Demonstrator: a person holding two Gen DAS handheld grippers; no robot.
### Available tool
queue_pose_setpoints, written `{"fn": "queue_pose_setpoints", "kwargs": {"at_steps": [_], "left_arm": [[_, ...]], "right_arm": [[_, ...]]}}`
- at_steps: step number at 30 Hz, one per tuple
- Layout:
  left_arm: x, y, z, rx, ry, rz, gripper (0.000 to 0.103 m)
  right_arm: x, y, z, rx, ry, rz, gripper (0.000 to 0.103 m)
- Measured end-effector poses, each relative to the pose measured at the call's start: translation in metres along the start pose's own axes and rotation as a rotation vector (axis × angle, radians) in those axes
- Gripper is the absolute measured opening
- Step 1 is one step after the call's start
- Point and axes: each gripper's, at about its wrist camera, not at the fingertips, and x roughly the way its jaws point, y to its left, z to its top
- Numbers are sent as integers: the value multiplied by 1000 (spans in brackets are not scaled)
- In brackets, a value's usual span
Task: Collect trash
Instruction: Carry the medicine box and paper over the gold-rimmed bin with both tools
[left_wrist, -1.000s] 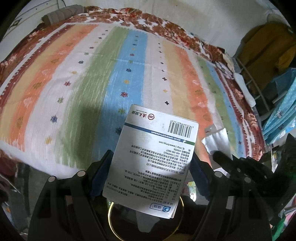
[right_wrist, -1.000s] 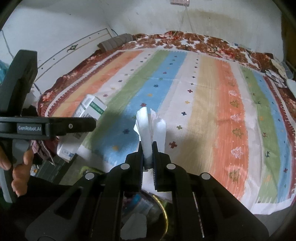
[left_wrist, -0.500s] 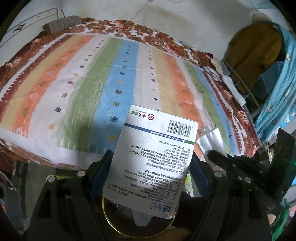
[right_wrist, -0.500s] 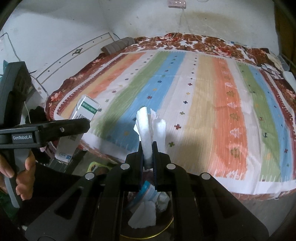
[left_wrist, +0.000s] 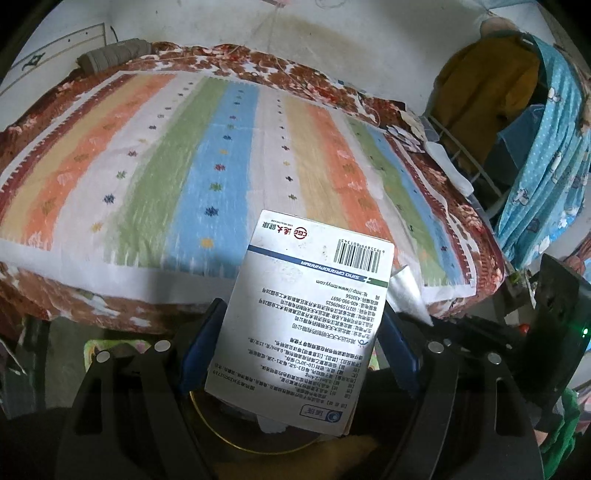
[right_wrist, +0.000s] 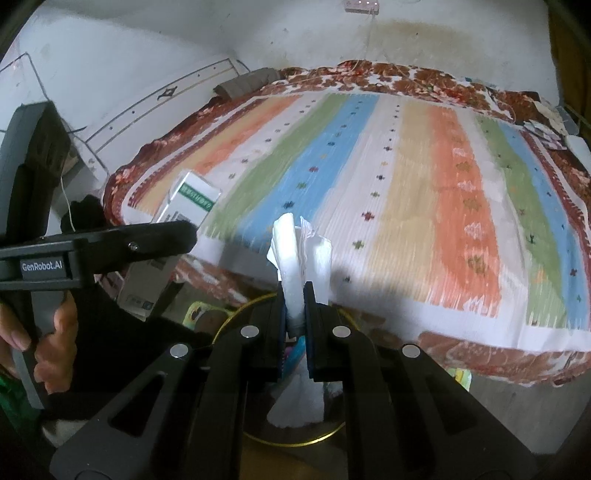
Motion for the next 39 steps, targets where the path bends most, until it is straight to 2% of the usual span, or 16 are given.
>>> {"fn": "queue_pose_setpoints", "kwargs": {"at_steps": [6,11,17,26,34,39], "left_arm": [[5,0,-17,-15,35,6,78],[17,5,-26,-52,96,20,78],[42,21,-33,-142,194,42,78],[79,46,-36,-288,306,87,78],[96,60,-34,-361,345,104,78],[109,68,-37,-407,371,116,78]], "right_arm": [[6,6,-18,1,49,-7,7],[19,4,-26,21,118,-20,7],[47,-5,-33,93,237,-18,8],[86,-15,-43,183,357,-1,8],[109,-23,-48,245,409,-5,8],[122,-32,-53,331,449,40,8]]}}
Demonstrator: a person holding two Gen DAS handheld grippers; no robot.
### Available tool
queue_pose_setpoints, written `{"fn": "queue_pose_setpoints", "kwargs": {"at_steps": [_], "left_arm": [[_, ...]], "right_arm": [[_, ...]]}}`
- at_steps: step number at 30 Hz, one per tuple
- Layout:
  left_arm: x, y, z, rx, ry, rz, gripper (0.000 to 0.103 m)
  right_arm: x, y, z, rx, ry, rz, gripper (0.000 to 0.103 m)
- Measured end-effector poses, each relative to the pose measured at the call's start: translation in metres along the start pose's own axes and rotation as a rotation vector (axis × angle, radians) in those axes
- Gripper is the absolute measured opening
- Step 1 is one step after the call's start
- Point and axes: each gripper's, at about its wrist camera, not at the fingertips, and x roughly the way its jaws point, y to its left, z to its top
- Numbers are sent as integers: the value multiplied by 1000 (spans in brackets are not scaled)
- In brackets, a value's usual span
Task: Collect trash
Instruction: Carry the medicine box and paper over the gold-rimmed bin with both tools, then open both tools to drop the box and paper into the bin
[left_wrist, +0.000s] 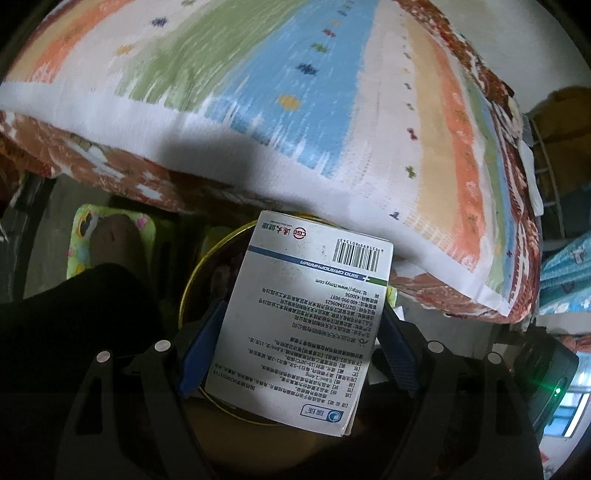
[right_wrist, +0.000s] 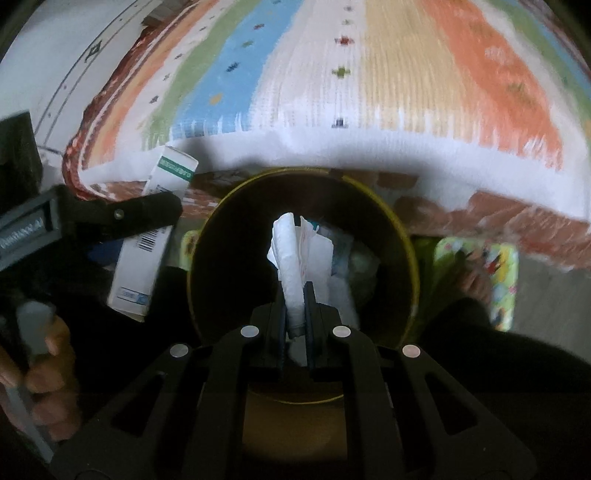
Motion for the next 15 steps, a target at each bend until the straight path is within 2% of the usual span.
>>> {"fn": "queue_pose_setpoints", "kwargs": {"at_steps": [4,5,6,8,15], "left_arm": [[4,0,3,-10,3,0,79],[4,0,3,-14,1,-13,79],[5,1,4,-24,0,-32,84],[4,2,4,-43,-6,-50,96],[-8,2,6,-51,-54,-67,96]], "right_arm": [[3,0,2,17,3,-1,9],[4,0,2,22,1,0,13],[5,-1,3,28,0,1,23],[3,-2,3,33,-8,5,35],[-4,-3,2,29,-33,-12,44]]}}
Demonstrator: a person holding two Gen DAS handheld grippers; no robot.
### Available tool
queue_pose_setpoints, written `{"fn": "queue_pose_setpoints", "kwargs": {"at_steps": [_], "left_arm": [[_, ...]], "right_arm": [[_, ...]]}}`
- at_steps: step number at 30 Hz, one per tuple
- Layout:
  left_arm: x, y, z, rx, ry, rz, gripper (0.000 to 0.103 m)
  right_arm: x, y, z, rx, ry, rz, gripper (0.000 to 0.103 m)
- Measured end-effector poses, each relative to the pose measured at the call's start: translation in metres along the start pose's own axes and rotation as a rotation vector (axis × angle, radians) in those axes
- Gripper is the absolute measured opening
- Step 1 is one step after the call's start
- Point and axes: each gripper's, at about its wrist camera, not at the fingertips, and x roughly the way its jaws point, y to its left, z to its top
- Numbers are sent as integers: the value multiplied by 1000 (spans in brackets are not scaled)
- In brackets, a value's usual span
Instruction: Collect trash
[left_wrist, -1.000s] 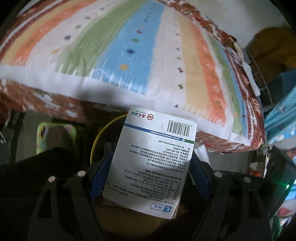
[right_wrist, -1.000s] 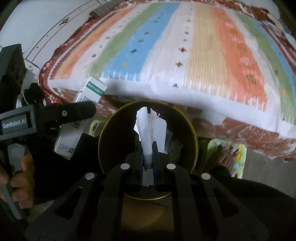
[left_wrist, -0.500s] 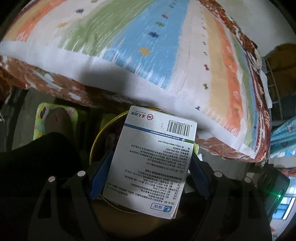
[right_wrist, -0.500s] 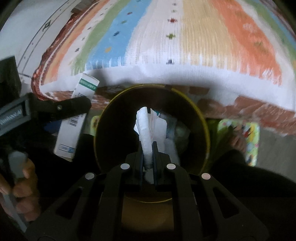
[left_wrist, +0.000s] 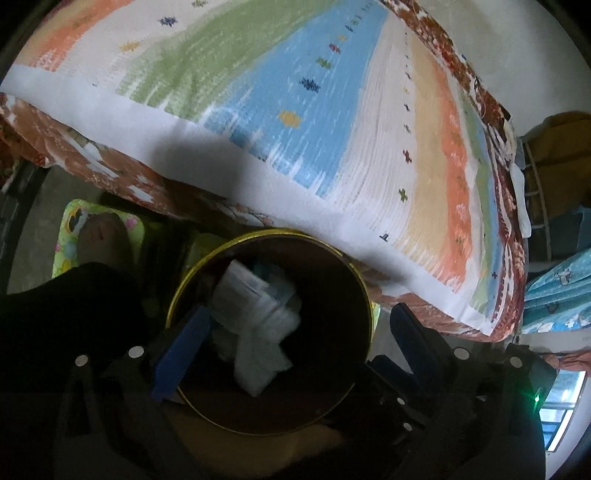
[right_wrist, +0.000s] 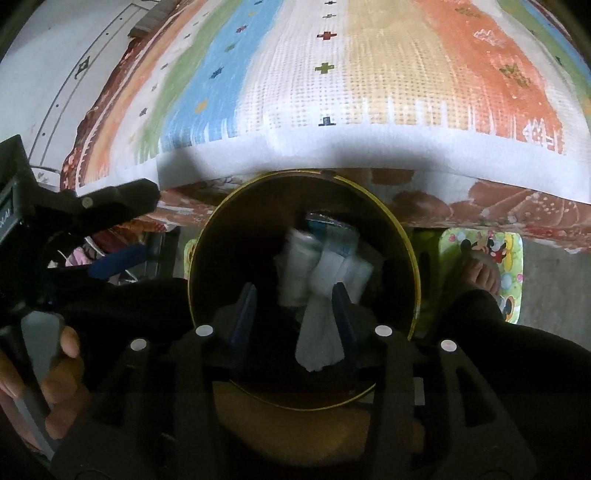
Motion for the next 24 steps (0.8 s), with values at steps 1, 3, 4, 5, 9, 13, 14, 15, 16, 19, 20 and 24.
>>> {"fn": "queue_pose_setpoints", "kwargs": {"at_steps": [1,3,4,5,9,13,14,15,16,19,20,24], "left_arm": [[-2,0,0,3,-1,-3,96],[-5,-3,-2,27,-5,4,96],[-7,-6,-3,45,-9,11,96],[-9,-8,-5,66,-13,20,96],[-24,-14,-15,149,-51,48,96],[-40,-20,-26,236,-102,78,96],[-45,-21,-29,258,-114,81,96],[-49,-22,-31,273,-126,83,96],[-55,-22,-34,295,-146,88,96],[-68,-25,-45,353,-198,99,97],[-72,-26,-48,374,-214,98,97],[-81,-31,-66,450,-244,105,97]], "right_arm": [[-2,1,0,-8,-9,-11,45],[-6,1,-1,-20,-24,-26,47],[-7,1,-1,-25,-29,-35,47],[-10,2,-2,-31,-38,-41,47],[-27,7,-7,-66,-92,-53,54],[-44,11,-15,-107,-143,-80,55],[-47,11,-17,-114,-152,-81,56],[-51,12,-19,-124,-163,-83,57],[-54,13,-22,-132,-172,-86,57],[-72,18,-32,-174,-233,-101,61],[-77,19,-35,-185,-250,-107,65],[-97,22,-52,-230,-317,-135,73]]}}
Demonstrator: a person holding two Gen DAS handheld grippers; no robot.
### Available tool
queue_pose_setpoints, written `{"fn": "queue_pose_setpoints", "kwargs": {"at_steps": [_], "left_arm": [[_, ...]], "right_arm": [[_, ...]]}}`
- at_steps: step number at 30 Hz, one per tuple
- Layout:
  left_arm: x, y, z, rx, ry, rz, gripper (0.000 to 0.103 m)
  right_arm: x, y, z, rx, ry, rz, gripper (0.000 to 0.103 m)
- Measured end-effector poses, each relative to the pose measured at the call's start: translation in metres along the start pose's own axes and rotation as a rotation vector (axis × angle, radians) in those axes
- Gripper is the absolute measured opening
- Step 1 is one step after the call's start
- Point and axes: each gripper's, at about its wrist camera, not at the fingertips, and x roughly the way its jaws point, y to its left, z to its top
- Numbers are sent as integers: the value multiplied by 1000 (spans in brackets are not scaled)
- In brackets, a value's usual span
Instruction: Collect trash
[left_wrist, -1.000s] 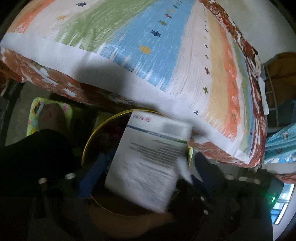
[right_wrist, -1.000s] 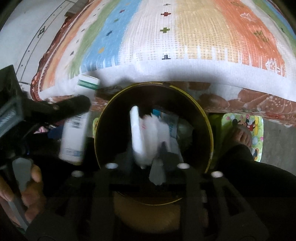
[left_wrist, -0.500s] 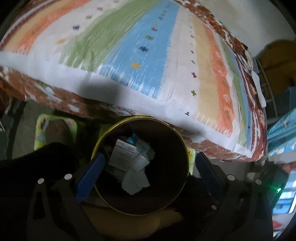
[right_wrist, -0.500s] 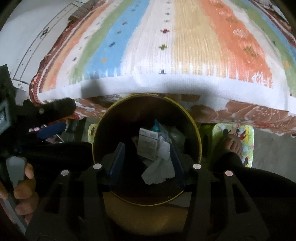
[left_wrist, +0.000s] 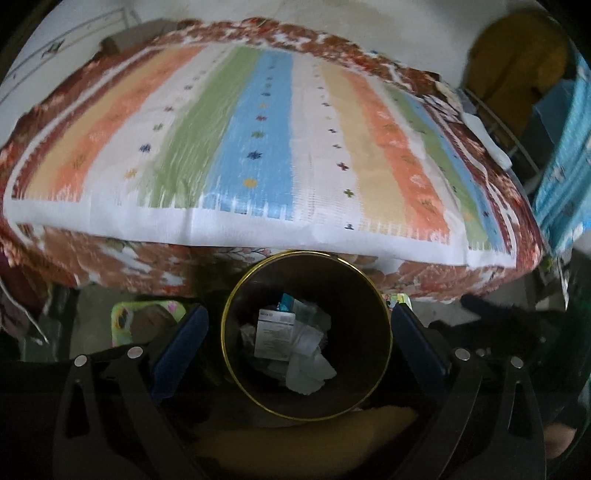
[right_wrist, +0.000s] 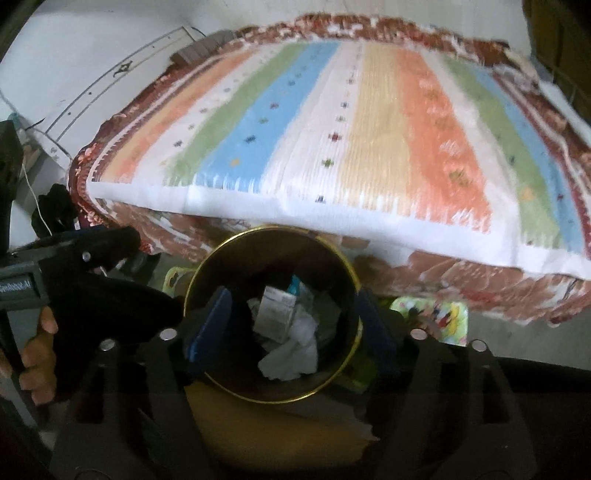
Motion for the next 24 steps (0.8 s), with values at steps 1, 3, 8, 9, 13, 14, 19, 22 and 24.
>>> {"fn": "queue_pose_setpoints", "kwargs": {"at_steps": [1,3,8,9,13,14,19,22,24], "left_arm": [[-2,-2,-4,16,-5,7,97],[-8,-5,-12,44,-21,9,97],[-25,-14,-31,135,-78,31,97],[-26,-15,-33,139,-82,29,97],[-33,-13,-40,139,-107,50,97],[-34,-14,-41,141,-111,45,97],[-35,-18,-44,147,-112,46,97],[-35,-19,-45,141,-108,38,97],[-34,-17,-45,132,-106,36,97]], "right_arm": [[-6,2,-4,-14,-13,-4,74],[-14,4,-9,-30,-30,-3,82],[-35,9,-24,-68,-91,1,94],[-38,11,-27,-74,-99,0,94],[-44,14,-32,-81,-125,6,94],[-45,14,-33,-80,-129,6,94],[-49,15,-33,-77,-159,16,94],[-50,15,-33,-75,-163,26,94],[-50,16,-34,-76,-161,26,94]]}}
